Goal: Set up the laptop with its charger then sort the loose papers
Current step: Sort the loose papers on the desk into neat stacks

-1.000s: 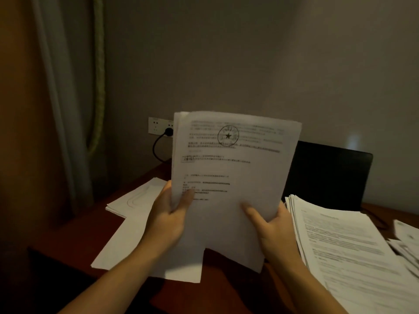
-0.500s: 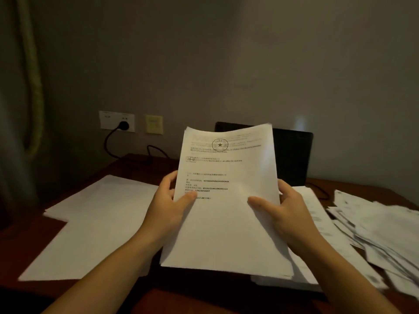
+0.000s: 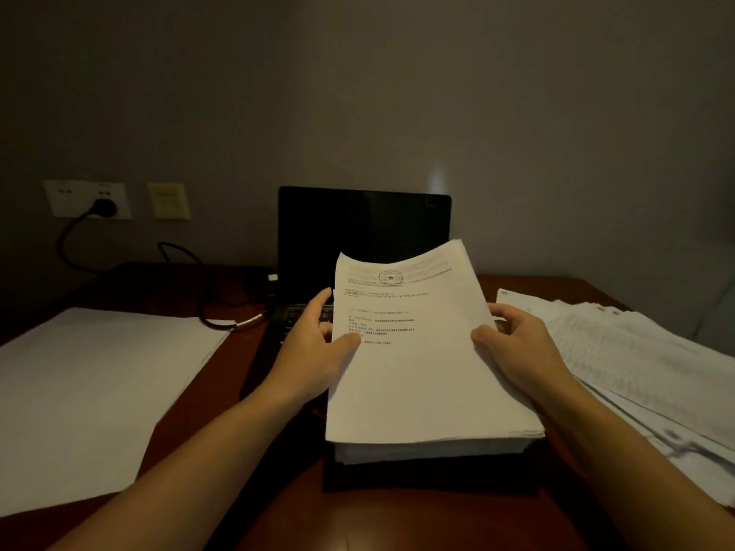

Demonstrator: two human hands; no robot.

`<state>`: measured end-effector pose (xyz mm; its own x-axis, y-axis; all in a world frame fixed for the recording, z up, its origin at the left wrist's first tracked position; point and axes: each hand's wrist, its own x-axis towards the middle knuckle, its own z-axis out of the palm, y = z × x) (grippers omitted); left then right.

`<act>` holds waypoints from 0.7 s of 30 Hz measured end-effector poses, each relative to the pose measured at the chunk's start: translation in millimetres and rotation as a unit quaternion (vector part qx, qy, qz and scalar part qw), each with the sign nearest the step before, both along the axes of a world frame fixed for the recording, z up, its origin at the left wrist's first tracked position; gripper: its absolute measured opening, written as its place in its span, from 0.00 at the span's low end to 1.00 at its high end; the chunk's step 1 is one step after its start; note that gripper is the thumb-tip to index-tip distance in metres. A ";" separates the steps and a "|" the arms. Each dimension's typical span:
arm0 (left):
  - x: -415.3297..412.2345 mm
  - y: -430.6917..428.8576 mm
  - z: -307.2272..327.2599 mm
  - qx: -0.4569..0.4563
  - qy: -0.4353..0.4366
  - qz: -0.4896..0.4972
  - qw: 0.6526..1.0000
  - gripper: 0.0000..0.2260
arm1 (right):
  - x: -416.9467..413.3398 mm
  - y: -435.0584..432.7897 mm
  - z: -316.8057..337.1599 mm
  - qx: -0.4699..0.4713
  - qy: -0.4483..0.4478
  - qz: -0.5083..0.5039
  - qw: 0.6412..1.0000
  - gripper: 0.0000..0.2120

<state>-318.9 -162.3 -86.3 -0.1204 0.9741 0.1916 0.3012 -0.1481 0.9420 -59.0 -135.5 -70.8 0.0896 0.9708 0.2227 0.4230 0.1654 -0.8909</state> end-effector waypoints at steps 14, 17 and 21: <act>10.0 7.2 -26.9 0.015 0.355 0.076 0.931 0.15 | 11.9 28.7 -37.2 0.011 -0.297 0.000 0.955 0.07; 9.8 9.0 -28.2 0.001 0.375 0.077 0.924 0.13 | 8.2 24.8 -35.6 -0.009 -0.357 -0.008 0.934 0.09; 7.9 8.9 -23.1 0.019 0.405 0.080 0.911 0.15 | 1.2 18.9 -25.9 0.014 -0.398 0.002 0.917 0.14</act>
<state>-311.0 -153.4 -109.4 -0.0646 0.9475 0.3132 0.9155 -0.0686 0.3965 -57.8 -116.6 -96.8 -0.1164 0.9636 0.2408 0.9371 0.1868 -0.2949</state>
